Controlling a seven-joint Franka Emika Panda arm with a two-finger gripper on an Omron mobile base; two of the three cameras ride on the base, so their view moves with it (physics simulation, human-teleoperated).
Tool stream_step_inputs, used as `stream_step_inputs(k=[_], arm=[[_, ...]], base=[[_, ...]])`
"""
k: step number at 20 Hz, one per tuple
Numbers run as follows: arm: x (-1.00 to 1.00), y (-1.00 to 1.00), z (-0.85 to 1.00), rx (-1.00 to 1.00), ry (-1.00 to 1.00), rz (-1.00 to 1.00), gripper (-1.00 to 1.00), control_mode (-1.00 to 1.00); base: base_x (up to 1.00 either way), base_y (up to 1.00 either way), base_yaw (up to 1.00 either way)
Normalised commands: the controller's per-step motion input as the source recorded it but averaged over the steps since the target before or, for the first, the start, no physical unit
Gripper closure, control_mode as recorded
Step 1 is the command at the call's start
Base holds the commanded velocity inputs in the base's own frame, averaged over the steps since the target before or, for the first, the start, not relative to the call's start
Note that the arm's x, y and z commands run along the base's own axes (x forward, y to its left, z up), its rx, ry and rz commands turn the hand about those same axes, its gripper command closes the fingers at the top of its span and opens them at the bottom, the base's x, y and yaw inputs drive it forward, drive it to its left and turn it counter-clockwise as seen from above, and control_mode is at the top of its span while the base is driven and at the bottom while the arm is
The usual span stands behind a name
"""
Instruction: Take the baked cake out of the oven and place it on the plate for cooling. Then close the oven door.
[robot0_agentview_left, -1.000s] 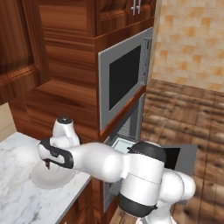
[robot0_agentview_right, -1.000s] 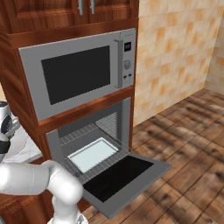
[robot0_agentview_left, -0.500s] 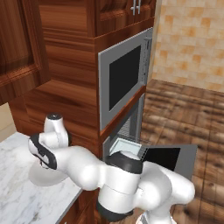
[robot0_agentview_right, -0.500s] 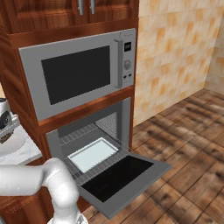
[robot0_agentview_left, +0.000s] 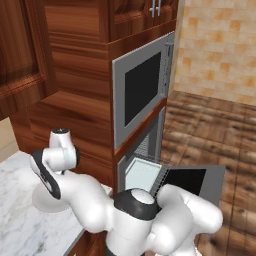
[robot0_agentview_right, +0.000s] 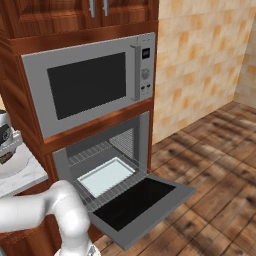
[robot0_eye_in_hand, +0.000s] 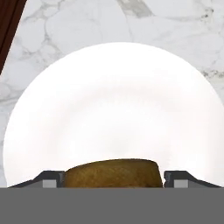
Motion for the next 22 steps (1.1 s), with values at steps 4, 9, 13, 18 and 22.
stream_step_inputs(k=[4,9,13,18,22], arm=[[-0.49,0.0,0.09,-0.03,0.0,-0.18,-1.0,-1.0],[-0.21,0.07,0.33,-0.1,-0.1,-0.16,-1.0,-1.0],[-0.49,0.05,0.71,-0.06,-0.09,-0.18,-1.0,-1.0],[-0.97,-0.11,0.92,0.0,0.0,-0.2,-1.0,-1.0],[-1.0,-0.39,0.76,0.0,-0.02,-0.15,-1.0,-1.0]], base=[[0.0,0.0,0.0],[0.0,0.0,0.0],[0.0,0.0,0.0],[0.0,0.0,0.0],[0.0,0.0,0.0]])
